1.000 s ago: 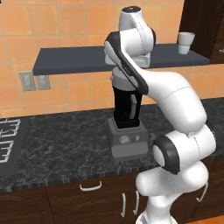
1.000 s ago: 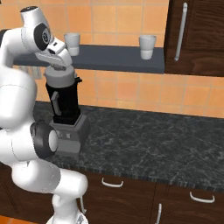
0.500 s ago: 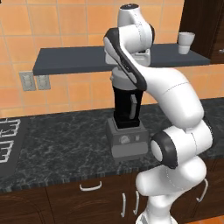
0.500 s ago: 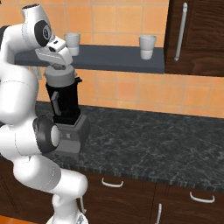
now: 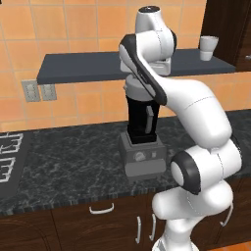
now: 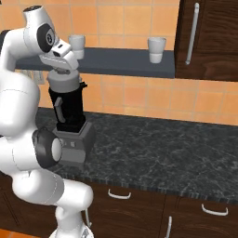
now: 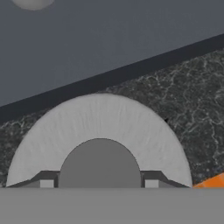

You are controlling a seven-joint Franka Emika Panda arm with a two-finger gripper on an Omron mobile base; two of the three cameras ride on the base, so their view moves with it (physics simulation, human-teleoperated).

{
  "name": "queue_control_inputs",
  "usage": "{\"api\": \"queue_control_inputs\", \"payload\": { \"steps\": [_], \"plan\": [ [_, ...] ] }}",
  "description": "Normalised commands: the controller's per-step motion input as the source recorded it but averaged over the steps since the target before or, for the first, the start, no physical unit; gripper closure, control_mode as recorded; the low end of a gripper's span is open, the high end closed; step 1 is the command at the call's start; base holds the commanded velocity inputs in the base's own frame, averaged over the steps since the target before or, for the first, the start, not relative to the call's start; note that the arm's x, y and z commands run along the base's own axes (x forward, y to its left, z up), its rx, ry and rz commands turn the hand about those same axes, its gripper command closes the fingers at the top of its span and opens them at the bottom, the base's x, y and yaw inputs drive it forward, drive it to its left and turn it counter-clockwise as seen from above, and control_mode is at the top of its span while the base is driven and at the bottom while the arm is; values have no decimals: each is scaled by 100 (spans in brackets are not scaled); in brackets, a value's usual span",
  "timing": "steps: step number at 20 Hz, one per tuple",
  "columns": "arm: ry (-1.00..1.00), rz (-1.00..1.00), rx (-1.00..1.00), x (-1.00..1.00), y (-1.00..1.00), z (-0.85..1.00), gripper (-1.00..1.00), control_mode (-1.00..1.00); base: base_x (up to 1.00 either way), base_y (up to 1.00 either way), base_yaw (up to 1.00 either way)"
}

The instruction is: Close the lid blender by securely placing the lid on top.

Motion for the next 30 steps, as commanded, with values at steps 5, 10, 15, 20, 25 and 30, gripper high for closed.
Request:
{"api": "queue_control_inputs", "payload": {
  "steps": [5,10,15,20,25,30],
  "plan": [
    [0,0,0,1,0,4,100,-100,0,0,0],
    [0,0,0,4,0,10,100,-100,0,0,0],
    [0,-3,0,-28,-30,2,100,-100,0,0,0],
    [3,0,-2,-22,-2,-2,100,-100,0,0,0],
    [7,0,0,-18,12,0,100,-100,0,0,0],
    [9,0,6,0,-3,-13,100,-100,0,0,0]
  ]
}}
